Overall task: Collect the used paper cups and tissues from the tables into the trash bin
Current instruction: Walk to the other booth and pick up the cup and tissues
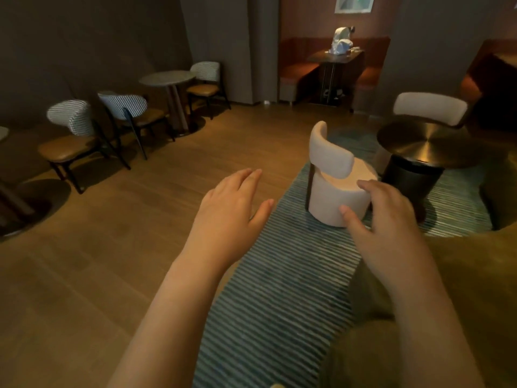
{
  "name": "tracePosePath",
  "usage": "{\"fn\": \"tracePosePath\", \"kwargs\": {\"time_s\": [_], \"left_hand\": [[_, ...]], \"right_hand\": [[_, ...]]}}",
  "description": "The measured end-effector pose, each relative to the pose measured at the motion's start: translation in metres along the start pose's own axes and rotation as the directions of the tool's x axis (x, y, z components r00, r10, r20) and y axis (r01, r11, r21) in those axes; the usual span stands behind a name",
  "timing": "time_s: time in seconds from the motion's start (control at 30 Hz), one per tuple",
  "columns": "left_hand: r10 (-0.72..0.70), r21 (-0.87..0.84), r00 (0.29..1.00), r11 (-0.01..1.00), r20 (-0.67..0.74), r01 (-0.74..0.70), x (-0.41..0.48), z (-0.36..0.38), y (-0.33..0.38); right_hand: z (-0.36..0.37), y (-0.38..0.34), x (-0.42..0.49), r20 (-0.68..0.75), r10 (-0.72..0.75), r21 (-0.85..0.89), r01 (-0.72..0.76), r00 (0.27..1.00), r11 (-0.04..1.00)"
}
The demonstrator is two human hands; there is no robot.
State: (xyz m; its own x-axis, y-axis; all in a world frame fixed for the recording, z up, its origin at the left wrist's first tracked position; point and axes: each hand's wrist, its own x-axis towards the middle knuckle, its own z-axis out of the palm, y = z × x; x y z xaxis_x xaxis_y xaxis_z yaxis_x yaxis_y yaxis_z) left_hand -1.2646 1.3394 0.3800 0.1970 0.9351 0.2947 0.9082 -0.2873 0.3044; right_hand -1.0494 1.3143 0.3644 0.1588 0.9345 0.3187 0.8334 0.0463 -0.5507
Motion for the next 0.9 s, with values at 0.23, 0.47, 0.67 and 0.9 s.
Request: {"fn": "tracePosePath", "kwargs": {"time_s": [0.23,0.47,0.67,0.9], "left_hand": [[-0.025,0.049,0.999,0.998,-0.029,0.027,0.158,0.019,-0.066],[-0.065,0.005,0.998,0.998,-0.024,0.065,0.3,0.067,-0.147],[0.007,0.011,0.997,1.0,-0.079,-0.006,0.454,0.101,-0.223],[0.105,-0.058,0.994,0.993,-0.023,-0.106,0.634,0.143,-0.253]], "right_hand": [[0.069,-0.012,0.174,0.059,-0.023,0.035,0.021,0.998,0.999],[0.161,-0.016,0.322,0.152,-0.034,0.015,0.032,0.988,0.999],[0.237,-0.022,0.474,0.214,-0.012,-0.1,0.034,0.977,0.994],[0.287,0.005,0.626,0.185,0.065,-0.124,-0.043,0.981,0.991]]}}
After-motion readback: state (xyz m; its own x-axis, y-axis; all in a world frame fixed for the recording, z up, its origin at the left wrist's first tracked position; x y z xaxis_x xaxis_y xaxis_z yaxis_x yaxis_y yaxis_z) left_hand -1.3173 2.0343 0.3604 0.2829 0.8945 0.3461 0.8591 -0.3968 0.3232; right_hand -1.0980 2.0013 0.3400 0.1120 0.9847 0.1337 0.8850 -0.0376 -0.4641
